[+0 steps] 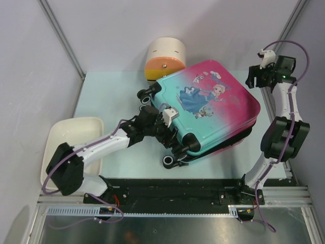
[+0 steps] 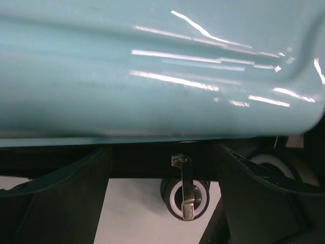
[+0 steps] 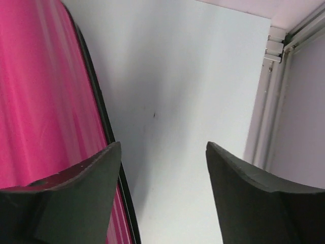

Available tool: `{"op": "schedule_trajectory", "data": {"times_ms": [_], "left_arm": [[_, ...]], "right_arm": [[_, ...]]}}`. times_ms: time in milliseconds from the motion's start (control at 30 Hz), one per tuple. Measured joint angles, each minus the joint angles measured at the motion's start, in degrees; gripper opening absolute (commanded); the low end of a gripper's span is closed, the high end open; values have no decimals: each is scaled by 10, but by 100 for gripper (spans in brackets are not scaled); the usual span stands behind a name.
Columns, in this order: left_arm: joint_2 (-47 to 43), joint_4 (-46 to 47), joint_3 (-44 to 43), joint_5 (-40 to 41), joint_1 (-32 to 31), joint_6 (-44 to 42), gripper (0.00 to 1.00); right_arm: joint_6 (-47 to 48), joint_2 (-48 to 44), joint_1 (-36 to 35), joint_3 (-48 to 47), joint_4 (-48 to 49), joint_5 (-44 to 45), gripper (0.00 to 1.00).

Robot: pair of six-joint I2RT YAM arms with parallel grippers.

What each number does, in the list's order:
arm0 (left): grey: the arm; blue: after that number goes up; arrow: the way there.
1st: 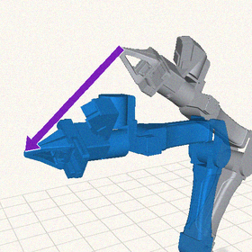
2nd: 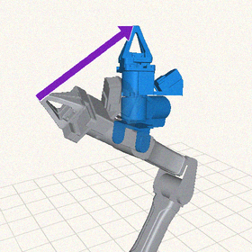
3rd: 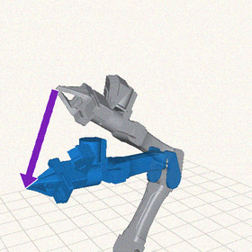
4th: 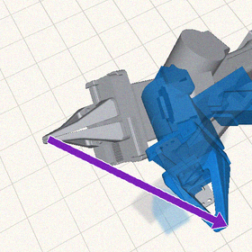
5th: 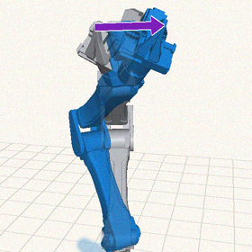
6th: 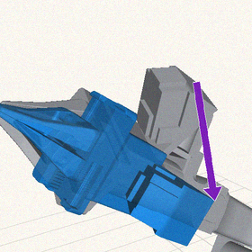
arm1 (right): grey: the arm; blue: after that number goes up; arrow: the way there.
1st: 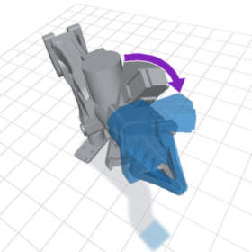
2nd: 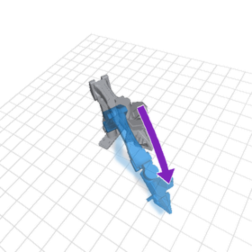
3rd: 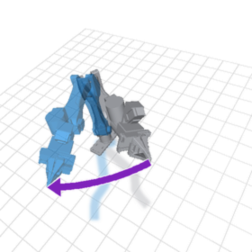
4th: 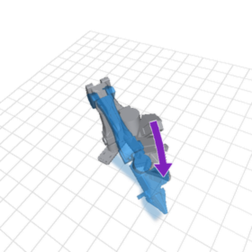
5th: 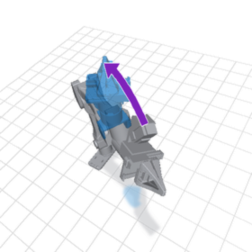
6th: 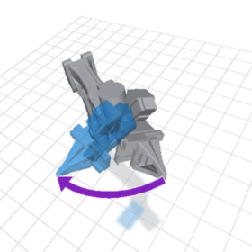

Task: Open, take out, and arrange the luggage

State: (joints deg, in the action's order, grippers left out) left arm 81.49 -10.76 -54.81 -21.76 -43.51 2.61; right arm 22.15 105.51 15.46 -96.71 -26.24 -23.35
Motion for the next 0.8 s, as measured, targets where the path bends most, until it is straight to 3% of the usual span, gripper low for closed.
{"op": "schedule_trajectory", "data": {"times_ms": [167,267,367,533,633,800], "left_arm": [[-125,39,97,-20,33,-17,90],[-231,42,141,-26,62,-29,90],[-283,54,164,-43,98,-23,90],[-288,57,212,-72,158,18,91],[-289,53,243,-76,167,42,94],[-311,55,276,-81,179,79,97]], "right_arm": [[59,-78,17,-5,-103,-55,87],[119,-153,-18,5,-161,-88,89],[188,-267,-129,65,-209,-115,92],[256,-389,-370,158,-262,-112,96],[283,-395,-509,175,-293,-87,97],[320,-349,-638,180,-310,-36,98]]}}
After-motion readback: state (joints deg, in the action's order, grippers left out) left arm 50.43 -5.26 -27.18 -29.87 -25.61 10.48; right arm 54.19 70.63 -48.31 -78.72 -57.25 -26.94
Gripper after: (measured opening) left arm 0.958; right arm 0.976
